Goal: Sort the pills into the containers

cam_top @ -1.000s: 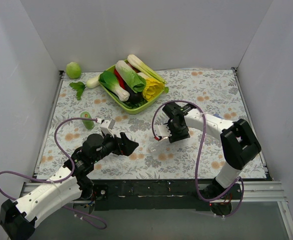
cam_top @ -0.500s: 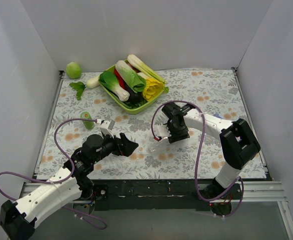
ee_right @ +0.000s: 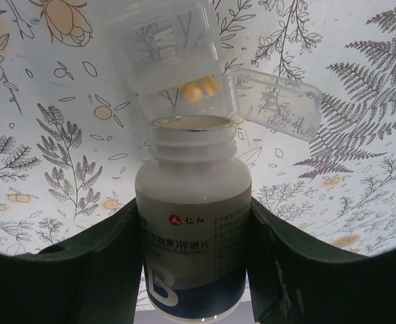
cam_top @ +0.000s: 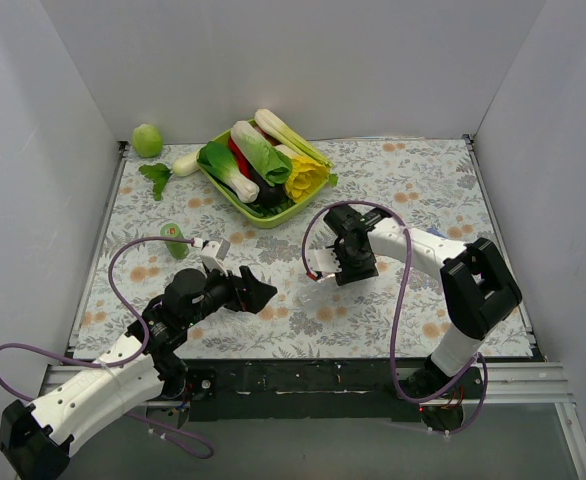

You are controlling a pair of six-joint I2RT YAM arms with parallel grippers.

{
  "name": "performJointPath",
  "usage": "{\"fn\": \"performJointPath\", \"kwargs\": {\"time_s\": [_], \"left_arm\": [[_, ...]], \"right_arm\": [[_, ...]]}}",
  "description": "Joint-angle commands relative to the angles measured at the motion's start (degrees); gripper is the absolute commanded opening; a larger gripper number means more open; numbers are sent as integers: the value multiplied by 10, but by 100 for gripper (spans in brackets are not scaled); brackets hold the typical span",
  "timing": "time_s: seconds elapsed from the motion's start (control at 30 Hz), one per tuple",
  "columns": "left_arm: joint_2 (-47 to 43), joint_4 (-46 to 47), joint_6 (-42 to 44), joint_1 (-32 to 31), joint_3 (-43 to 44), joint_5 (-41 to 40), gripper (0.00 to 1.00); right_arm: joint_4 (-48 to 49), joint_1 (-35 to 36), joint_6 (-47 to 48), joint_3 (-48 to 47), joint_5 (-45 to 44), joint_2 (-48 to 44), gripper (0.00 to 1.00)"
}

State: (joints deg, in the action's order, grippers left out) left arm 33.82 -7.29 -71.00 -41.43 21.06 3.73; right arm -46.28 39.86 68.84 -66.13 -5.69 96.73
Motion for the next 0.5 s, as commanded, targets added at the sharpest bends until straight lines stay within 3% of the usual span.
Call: {"fn": "performJointPath", "kwargs": {"time_s": [0.0, 0.3, 0.47], "left_arm": [[4, 9, -2, -2, 2, 8, 98], [14, 9, -10, -2, 10, 22, 98], [12, -12, -50, -1, 12, 9, 98]], "right_arm": [[12, -4, -19, 5, 18, -33, 5], [37, -16, -50, 26, 53, -78, 5], [45, -42, -98, 34, 155, -126, 5]]}}
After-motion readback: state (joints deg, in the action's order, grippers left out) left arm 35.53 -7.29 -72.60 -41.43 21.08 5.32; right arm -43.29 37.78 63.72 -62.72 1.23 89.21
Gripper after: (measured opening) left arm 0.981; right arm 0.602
